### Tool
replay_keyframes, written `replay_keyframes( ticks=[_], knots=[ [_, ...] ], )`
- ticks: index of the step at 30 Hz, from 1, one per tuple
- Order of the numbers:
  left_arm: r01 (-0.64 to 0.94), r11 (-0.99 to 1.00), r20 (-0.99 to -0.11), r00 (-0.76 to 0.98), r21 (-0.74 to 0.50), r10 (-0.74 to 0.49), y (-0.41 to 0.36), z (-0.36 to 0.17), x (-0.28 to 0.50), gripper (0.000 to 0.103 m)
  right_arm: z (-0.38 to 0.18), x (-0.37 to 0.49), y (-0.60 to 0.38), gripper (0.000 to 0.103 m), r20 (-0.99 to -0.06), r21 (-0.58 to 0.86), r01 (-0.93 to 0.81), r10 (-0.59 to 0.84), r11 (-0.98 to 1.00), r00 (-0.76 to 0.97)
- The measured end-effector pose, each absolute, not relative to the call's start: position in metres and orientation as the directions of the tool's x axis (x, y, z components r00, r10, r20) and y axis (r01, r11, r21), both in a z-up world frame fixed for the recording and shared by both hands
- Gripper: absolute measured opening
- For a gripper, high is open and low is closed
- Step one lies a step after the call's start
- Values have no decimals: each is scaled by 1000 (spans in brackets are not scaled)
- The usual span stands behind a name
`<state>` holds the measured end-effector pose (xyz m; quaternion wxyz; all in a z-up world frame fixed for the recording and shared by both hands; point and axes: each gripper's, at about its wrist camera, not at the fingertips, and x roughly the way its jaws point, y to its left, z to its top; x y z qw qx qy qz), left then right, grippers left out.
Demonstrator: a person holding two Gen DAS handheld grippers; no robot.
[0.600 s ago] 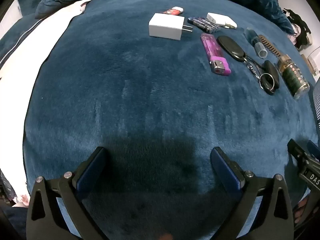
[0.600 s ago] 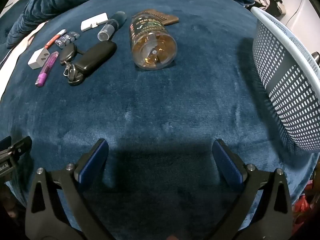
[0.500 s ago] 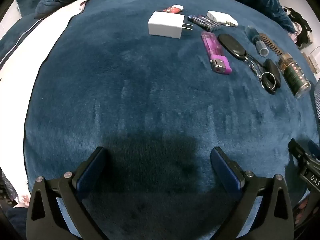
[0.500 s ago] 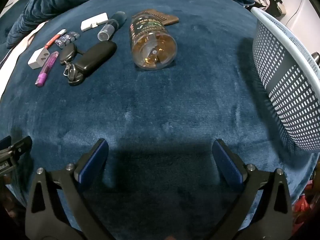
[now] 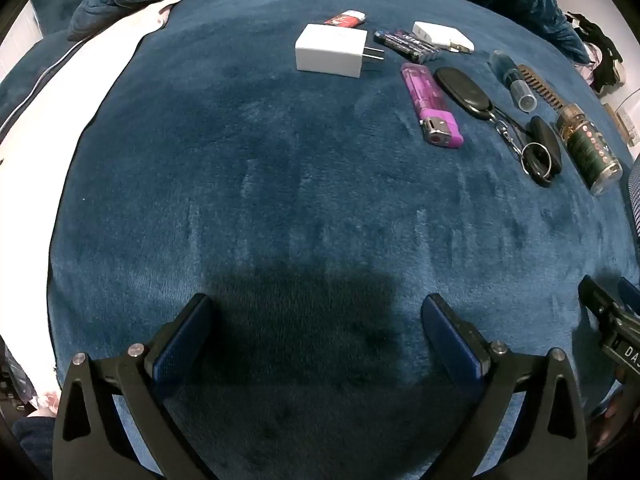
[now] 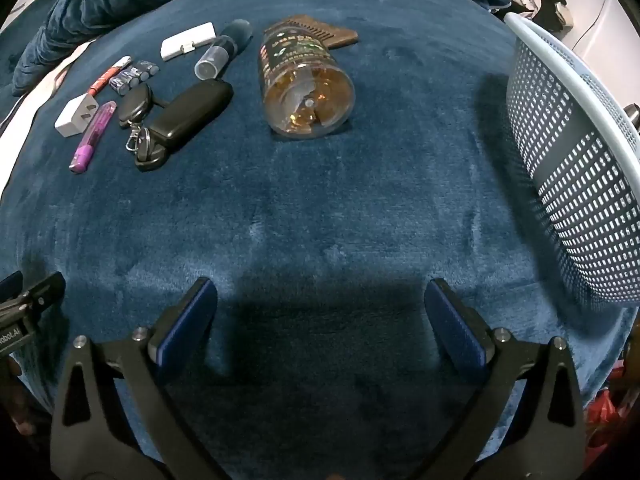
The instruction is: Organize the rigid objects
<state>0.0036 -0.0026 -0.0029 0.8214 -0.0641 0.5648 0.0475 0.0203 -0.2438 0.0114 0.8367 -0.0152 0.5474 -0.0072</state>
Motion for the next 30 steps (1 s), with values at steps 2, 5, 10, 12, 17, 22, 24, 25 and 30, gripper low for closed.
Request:
replay_keyframes(
  ticks=[2, 5, 10, 12, 17, 22, 24, 25, 30],
  knots=[
    [-149, 988, -934, 356, -50, 6, -3, -3, 4, 103, 11, 20, -244, 103, -916, -33, -6, -28, 999, 400],
    [-147, 988, -935, 354, -50, 6, -3, -3, 4, 103, 11, 20, -244, 103, -917, -33, -6, -28, 999, 399],
    [-146, 988, -936, 351, -49, 6, -3, -3, 3, 103, 11, 20, -244, 103, -917, -33, -7, -28, 999, 398],
    [-146, 988, -937, 349, -48, 6, -3, -2, 4, 103, 11, 20, -244, 103, -917, -34, -7, -28, 999, 397],
    [-145, 988, -937, 349, -47, 6, -4, -2, 5, 103, 11, 21, -244, 103, -918, -34, -7, -28, 999, 396],
    [-145, 988, -937, 349, -47, 7, -4, -2, 5, 103, 11, 21, -244, 103, -918, -34, -8, -28, 999, 396],
    [-144, 988, -937, 348, -47, 6, -4, -2, 5, 103, 11, 21, -244, 103, -918, -34, -8, -28, 999, 396],
    [-145, 988, -938, 348, -47, 6, -4, -2, 5, 103, 11, 21, -244, 103, -918, -34, -8, -28, 999, 396],
    [-144, 989, -937, 348, -46, 7, -4, -2, 5, 103, 11, 21, -244, 103, -918, -34, -8, -28, 999, 395]
  ],
)
